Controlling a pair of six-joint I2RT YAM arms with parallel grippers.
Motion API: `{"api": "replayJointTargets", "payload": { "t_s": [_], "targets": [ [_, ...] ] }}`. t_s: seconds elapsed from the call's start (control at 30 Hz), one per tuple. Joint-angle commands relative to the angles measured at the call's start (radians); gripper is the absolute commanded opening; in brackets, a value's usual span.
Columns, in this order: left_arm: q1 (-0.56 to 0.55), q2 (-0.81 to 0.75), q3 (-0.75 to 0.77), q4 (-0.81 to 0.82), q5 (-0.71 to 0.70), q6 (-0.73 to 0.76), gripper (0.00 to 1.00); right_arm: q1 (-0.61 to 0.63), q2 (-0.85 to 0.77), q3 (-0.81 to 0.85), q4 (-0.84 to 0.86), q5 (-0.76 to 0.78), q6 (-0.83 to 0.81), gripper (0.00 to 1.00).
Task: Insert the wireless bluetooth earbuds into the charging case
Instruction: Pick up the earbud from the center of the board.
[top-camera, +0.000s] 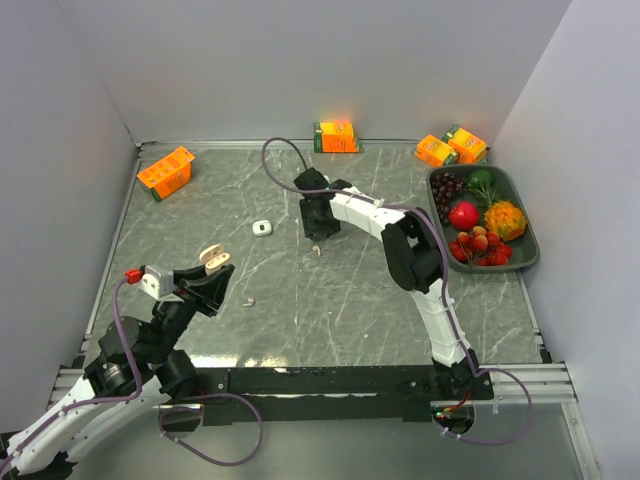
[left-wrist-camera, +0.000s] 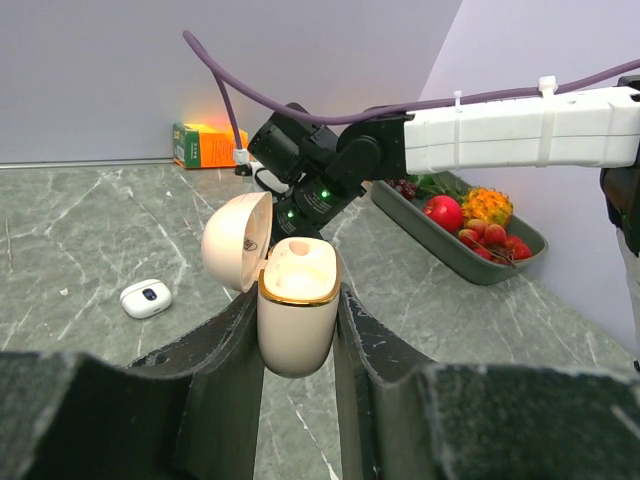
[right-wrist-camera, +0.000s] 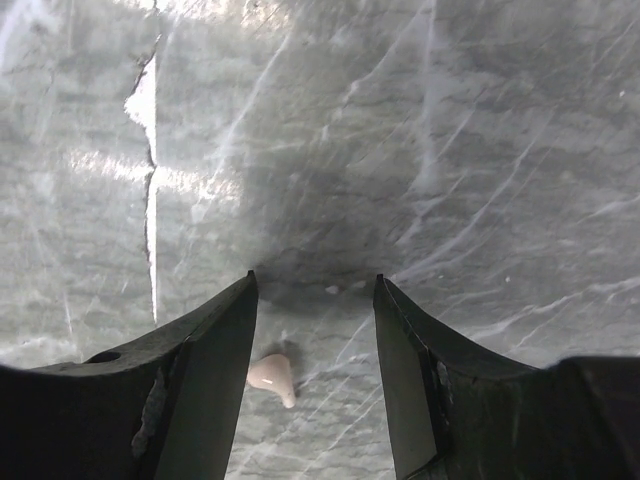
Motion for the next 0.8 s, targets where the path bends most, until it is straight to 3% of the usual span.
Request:
{"api": "replayJointTargets", "payload": {
  "t_s": [0.0,0.77],
  "targets": [
    [0.003,-0.008,0.010,0.031,0.015,-0.019,0.01,0.057,-0.029,-0.071,-0.019,-0.060,0.036,0.58],
    [0.003,-0.014,0.010,0.034,0.025,-0.026,0.01,0.118,-0.108,-0.263,0.039,-0.064,0.073,0.51]
  ]
}}
